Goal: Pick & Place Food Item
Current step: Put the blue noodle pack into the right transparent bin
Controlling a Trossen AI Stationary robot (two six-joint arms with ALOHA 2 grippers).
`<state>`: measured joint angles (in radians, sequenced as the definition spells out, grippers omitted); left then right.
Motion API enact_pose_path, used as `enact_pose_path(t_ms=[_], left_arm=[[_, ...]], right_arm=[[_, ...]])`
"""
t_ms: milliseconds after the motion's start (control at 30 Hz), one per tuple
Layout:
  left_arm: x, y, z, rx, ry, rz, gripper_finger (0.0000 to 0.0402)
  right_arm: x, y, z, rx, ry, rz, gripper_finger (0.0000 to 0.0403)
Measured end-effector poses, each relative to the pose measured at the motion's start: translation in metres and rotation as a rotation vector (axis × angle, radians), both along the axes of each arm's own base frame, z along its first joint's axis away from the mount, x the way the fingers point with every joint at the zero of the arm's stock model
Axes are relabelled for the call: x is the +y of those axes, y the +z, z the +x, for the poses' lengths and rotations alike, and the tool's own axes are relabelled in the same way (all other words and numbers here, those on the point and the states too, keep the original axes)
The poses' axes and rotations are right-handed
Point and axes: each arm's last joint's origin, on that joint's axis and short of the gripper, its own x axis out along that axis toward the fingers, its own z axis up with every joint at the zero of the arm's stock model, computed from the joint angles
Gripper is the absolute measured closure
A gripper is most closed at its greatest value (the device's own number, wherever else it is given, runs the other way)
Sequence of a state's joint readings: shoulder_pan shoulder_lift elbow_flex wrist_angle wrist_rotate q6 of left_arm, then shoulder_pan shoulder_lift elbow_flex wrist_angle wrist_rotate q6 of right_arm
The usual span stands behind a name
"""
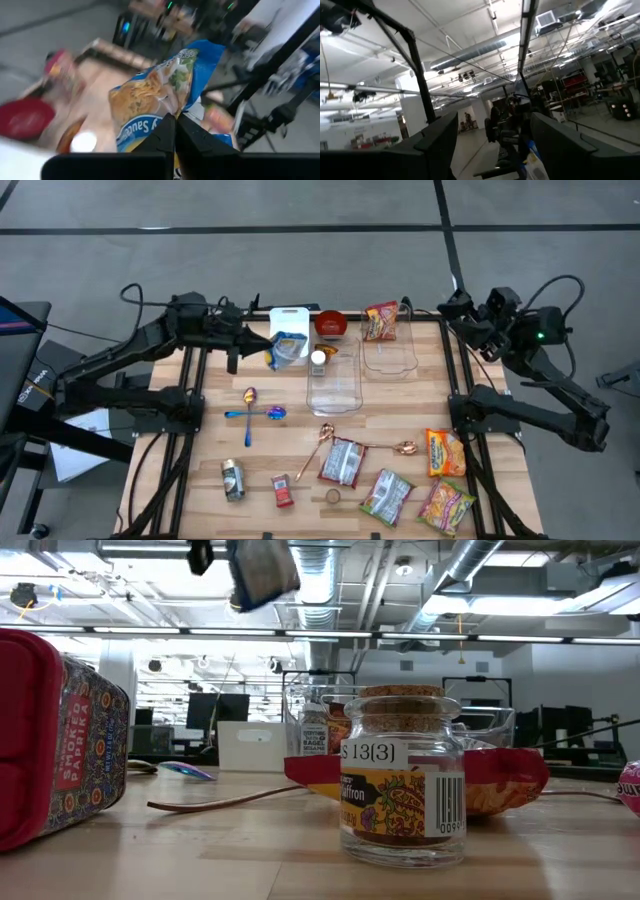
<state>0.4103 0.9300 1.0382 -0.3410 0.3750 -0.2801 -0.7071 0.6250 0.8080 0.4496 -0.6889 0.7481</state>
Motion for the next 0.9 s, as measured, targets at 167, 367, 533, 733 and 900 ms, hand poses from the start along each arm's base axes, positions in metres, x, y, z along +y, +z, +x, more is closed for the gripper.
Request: enact_pose_path(t_ms=[167,367,533,733,900], left_arm=[[-0.004,0.014,0.011,-0.156,-0.036,0.016,0.0401],[-0.007,0.027,0.026,-0.328,-0.074,0.048,0.0401],[-0.008,0.032,0.037,-0.427,-0.098,0.045,0.0401],[-0.013,0.038,0.048,-0.534,-0.138,0.053,0.0401],[-0.015,0.038,0.055,-0.577,-0.158,0.049,0.0401]], right_arm=[[-0.007,0.002,0.008,0.020,-0.004,-0.033,0.0159],[-0.026,-0.012,0.032,0.125,0.016,0.082,0.0159],[-0.038,-0.022,0.058,0.154,0.064,0.125,0.0159],[-0.044,-0.032,0.085,0.166,0.145,0.169,0.0159],[-0.047,-0.043,0.111,0.166,0.216,0.189,0.0159]])
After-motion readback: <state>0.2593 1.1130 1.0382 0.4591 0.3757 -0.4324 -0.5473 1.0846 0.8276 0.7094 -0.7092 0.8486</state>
